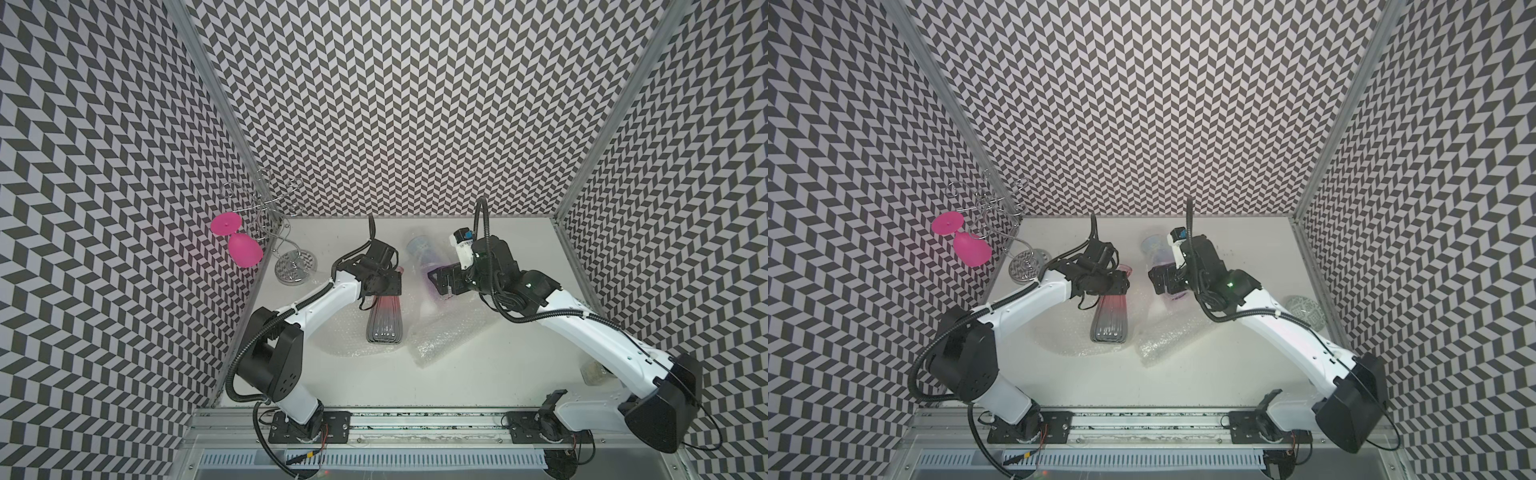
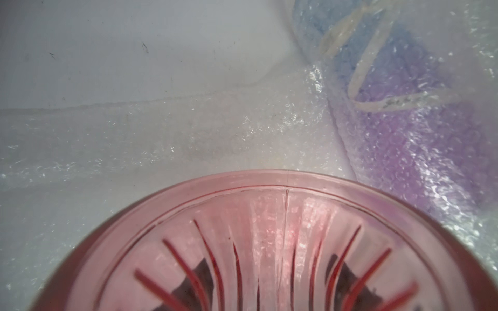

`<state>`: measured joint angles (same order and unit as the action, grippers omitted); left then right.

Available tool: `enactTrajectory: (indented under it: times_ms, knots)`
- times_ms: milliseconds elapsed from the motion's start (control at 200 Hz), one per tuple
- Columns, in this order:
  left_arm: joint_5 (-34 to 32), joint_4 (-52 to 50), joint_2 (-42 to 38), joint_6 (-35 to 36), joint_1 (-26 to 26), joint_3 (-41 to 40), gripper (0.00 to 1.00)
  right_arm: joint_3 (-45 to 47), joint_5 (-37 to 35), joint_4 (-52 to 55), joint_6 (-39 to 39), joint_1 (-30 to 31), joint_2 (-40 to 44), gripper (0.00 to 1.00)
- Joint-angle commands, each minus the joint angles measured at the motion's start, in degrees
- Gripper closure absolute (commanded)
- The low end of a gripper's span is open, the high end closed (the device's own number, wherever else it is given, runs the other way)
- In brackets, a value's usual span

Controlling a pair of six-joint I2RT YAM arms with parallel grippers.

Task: Unwrap the vase from the bubble wrap
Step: Pick up the vase from the bubble wrap, then place the vase at the center of the board.

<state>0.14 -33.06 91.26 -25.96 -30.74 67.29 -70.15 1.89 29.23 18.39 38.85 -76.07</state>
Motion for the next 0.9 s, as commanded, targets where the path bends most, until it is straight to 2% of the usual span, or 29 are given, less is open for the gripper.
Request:
enactTrajectory:
  times_ms: [0,170,335,491,661,896]
  knots:
    - [1.32,8.80,-4.92,1.78,-1.48,-1.07,1.00,-2.29,-0.63,1.12,4.67,0.46,1.01,0.00]
    - [-0.66,19.75,-12.36,8.31,-2.49,-4.70,1.00,-2.36,0.33,1.80,1.15,-0.10,1.07,0.01]
    - [-6.30,25.84,-14.02,12.45,-2.37,-4.73,1.00,-2.90,1.71,3.22,-3.09,-0.53,2.24,0.01]
    - [-13.84,32.68,-10.62,15.36,-2.31,-1.13,1.00,1.09,3.86,-0.10,-6.32,-0.74,7.41,0.01]
    - [-18.02,38.68,-3.39,19.25,-0.67,7.50,1.00,0.13,5.13,2.39,-7.71,-0.97,9.63,0.01]
    - [-10.87,50.27,9.75,22.45,6.04,17.54,1.00,0.55,5.49,1.81,-8.21,-0.95,10.55,0.01]
